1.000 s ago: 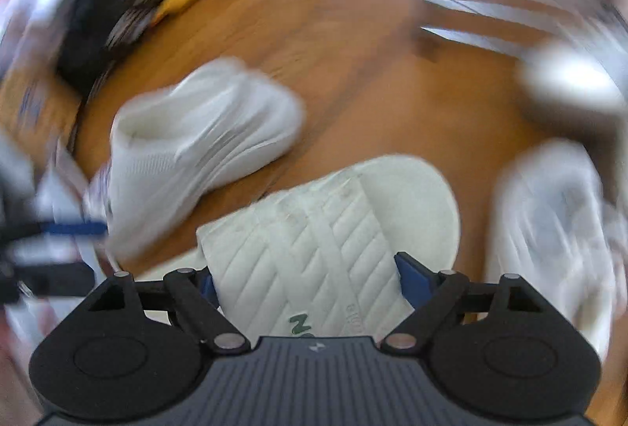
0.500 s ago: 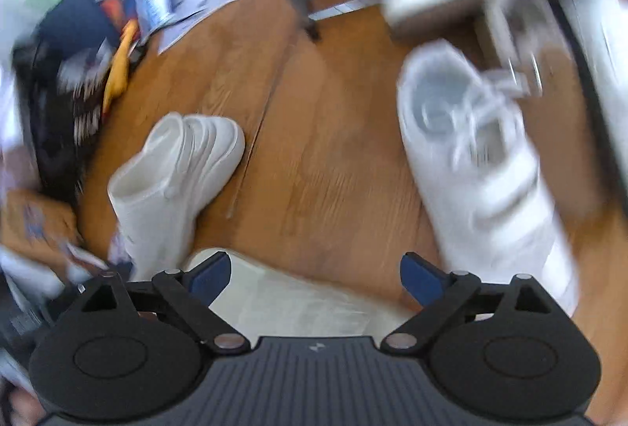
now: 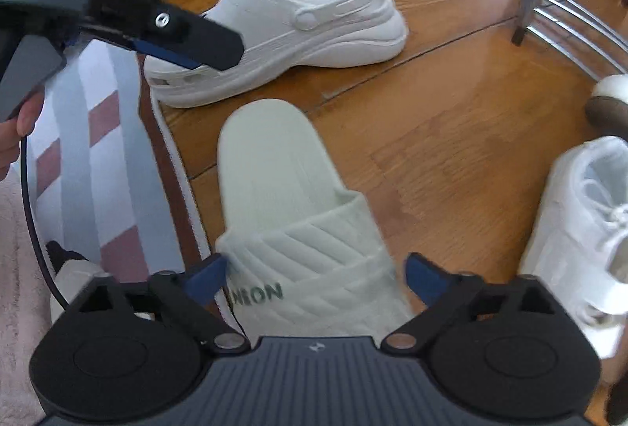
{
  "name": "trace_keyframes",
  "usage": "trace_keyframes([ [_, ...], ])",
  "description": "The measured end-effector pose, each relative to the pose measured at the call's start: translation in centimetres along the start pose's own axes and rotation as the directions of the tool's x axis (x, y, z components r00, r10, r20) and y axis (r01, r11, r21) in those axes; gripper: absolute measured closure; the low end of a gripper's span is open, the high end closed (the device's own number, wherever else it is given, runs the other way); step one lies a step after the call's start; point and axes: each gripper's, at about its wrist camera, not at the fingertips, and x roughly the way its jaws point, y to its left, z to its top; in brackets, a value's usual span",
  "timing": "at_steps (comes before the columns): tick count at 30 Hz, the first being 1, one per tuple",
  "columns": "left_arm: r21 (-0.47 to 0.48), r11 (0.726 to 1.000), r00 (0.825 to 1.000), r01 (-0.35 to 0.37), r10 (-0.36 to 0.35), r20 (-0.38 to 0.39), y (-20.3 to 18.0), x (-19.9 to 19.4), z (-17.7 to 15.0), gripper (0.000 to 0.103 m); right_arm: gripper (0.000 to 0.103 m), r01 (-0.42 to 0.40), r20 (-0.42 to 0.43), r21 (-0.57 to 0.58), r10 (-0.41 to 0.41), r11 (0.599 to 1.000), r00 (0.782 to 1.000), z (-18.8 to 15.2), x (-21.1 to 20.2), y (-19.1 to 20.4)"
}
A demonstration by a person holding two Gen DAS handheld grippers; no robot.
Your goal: Organize scattered shoes
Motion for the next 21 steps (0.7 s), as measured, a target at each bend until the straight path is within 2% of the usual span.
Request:
trace_keyframes([
  [1,0.001,1.000,1.000,-0.002,0.002,-0.001,0.0,0.0,0.0,0.007,0.001,-0.002,-0.004,-0.005,0.002,1.000,1.000,0.0,0.3,0.1],
  [4,-0.008,1.000,1.000,-0.005,0.005,0.003,0.2,-0.1,0.1,0.007,0.004,-0.010,-0.021,0.150,0.013,0.989,1.000,0.6,0.1,-1.6],
  [6,-0.017,1.000,1.000,-0.005,0.005,0.007,0.4,-0.2,0.1,0.007,0.005,-0.005,-0.028,0.290,0.014,0.957,1.000,0.9,-0.2,-3.0],
  [8,-0.025,1.000,1.000,-0.003,0.004,0.010,0.7,-0.3,0.1,0.007,0.007,0.007,-0.034,0.456,0.010,0.890,0.999,1.1,-0.7,-4.6],
  [10,-0.029,1.000,1.000,-0.005,0.006,0.009,0.9,-0.3,0.1,0.007,0.007,-0.008,-0.005,0.596,0.014,0.803,1.000,0.5,-1.7,-6.3],
  [12,-0.031,0.999,1.000,-0.010,0.010,0.008,0.9,-0.2,0.1,0.007,0.006,-0.005,0.016,0.722,-0.010,0.692,1.000,-0.6,-2.9,-7.7],
  [13,-0.029,0.999,1.000,-0.017,0.017,0.007,0.9,-0.2,0.1,0.007,0.005,-0.005,0.038,0.797,-0.042,0.604,0.998,-1.5,-3.9,-8.5],
  [14,-0.027,0.999,1.000,-0.021,0.021,0.007,0.8,-0.1,0.0,0.007,0.004,0.000,0.043,0.839,-0.067,0.545,0.997,-2.2,-4.4,-8.9],
  [15,-0.022,1.000,1.000,-0.022,0.022,0.007,0.7,-0.1,0.0,0.007,0.004,-0.009,0.055,0.863,-0.075,0.505,0.996,-2.7,-4.7,-9.1],
  [17,-0.014,1.000,1.000,-0.023,0.023,0.007,0.5,-0.1,-0.1,0.007,0.004,-0.108,0.138,0.882,-0.033,0.459,0.990,-3.6,-4.4,-9.3],
  [18,-0.008,1.000,1.000,-0.021,0.021,0.005,0.4,0.0,-0.1,0.007,0.001,-0.129,0.155,0.885,-0.021,0.448,0.988,-3.7,-4.3,-9.4],
  [21,0.002,1.000,1.000,-0.021,0.021,-0.011,0.2,0.3,-0.3,0.007,0.001,-0.202,0.224,0.881,-0.001,0.428,0.974,-4.0,-4.5,-9.6],
])
